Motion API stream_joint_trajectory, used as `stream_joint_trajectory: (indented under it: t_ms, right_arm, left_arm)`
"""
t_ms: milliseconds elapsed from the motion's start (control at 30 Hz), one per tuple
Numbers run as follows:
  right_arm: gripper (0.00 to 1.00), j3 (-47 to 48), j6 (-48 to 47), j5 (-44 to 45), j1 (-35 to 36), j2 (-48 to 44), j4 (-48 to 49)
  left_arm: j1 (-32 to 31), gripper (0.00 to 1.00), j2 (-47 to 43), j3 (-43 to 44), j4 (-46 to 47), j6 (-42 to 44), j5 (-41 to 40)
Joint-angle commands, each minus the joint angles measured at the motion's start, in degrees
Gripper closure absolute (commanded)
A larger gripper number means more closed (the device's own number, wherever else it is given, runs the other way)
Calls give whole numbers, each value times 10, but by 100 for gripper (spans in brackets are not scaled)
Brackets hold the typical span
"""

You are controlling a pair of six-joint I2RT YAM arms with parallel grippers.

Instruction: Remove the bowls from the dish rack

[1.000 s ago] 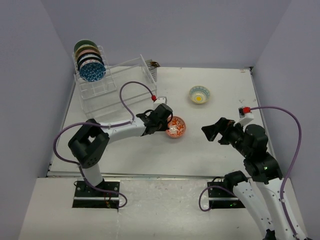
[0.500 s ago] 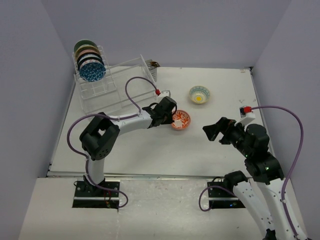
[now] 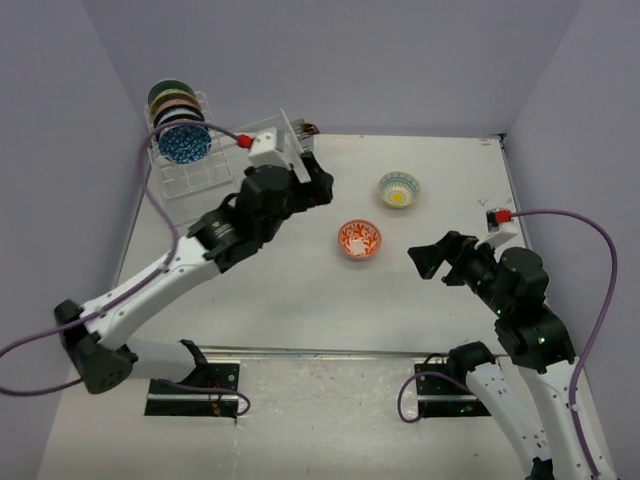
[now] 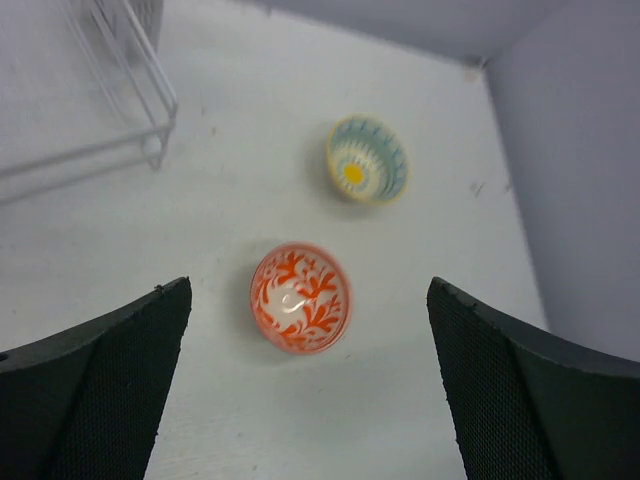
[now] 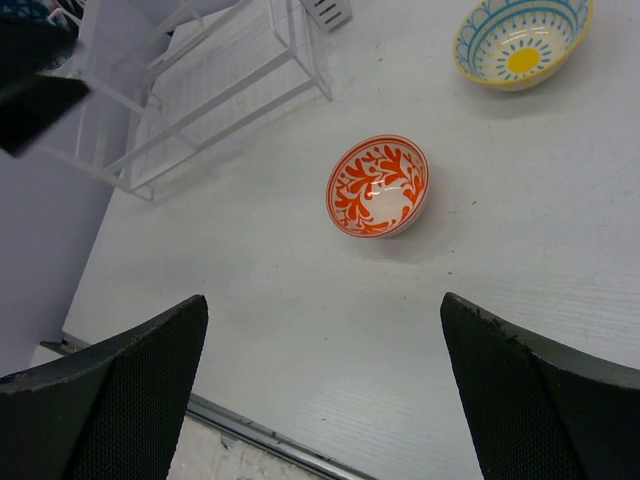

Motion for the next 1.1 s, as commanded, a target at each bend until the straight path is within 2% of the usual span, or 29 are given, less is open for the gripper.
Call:
stream_joint_trajectory:
  t_ms: [0,67,100,200,400,600,700,833,933,1033,1067]
  right_arm:
    - [1,25,-8,-11,1,0,12]
    - [1,24,-5,-25,1,3,23]
    - [1,24,-2,-29,1,5,31]
    - [1,22,4,-36,1,15,39]
    - [1,9,15,-56,1,20,57]
    - [1,-12,6,-59,1,-12,50]
    - [1,-18,-11,-73,1,-22,50]
    - [1,-20,-25,-81,1,-37,51]
    - [1,-19,-32,-80,1,-48,49]
    - [1,-9,-41,-68,1,-57,35]
    - [1,-6,-41,-60,1,-65,31]
  left_arm:
    - [0,0,-127,23,-54,-1,-155]
    - [33,0,-191,15,-43,-10,-165]
    - [83,0,-210,21,-48,-18,-144]
    - [192,0,-205,52,-90,-83,-75]
    - [313,0,-169,72,-62,-209,-2]
    - [370,3,-124,80,-18,-284,0]
    - [401,6,-96,89,-9,-290,30]
    - [421,11,-73,100,3,-276,25]
    - [442,19,-73,80,20,-278,31]
    - [468,36,-73,47,55,-279,70]
    - [471,39,-71,42,59,-276,72]
